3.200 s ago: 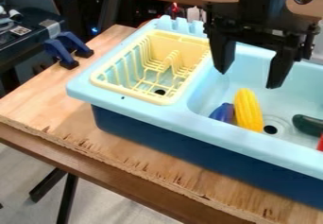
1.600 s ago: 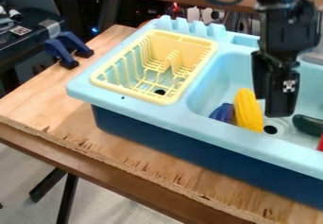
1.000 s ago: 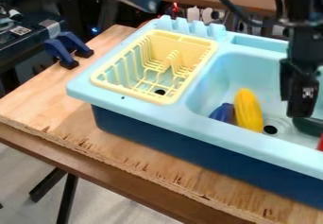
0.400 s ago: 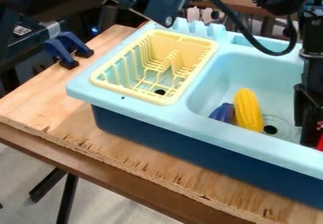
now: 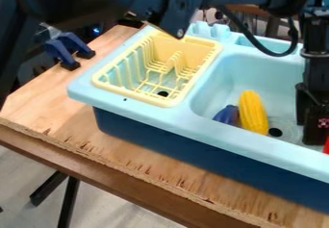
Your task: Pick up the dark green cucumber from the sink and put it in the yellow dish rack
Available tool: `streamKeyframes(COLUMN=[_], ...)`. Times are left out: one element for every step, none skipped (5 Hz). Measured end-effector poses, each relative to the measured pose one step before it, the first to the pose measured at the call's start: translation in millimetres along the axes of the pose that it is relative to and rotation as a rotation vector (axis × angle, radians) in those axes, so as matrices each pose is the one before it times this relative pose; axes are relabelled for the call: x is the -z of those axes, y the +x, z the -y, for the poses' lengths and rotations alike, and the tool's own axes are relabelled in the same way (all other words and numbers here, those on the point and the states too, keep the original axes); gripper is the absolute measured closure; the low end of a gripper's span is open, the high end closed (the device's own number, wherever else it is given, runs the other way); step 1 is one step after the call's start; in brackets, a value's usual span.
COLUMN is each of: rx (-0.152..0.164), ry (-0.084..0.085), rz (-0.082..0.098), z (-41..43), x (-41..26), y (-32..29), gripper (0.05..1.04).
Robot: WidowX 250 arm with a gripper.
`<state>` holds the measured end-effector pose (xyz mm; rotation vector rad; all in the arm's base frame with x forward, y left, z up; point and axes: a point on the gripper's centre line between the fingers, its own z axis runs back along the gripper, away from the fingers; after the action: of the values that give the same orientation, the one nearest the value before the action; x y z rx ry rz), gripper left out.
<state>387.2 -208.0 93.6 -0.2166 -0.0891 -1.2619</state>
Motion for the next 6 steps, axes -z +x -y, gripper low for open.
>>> streamKeyframes(rx=[-0.0942, -0.078, -0.0136, -0.0213, -0.0728, -0.1678], ry=[0.0608, 0.0055, -0.0008, 0.0483, 0.1062, 0.0892], rz=[0.0265, -0.0188, -0.0214, -0.0057, 0.0775, 0.0649], z=[3.08, 12.12, 8.65, 5.39, -3.1, -17.62], x=[2.66, 0.92, -2.24, -26.27, -43.83, -13.21], y=[-5.03, -11.93, -1.64, -0.54, -0.98, -11.3], gripper=[0.417, 0.604, 0.607, 0.607, 0.607, 0.607])
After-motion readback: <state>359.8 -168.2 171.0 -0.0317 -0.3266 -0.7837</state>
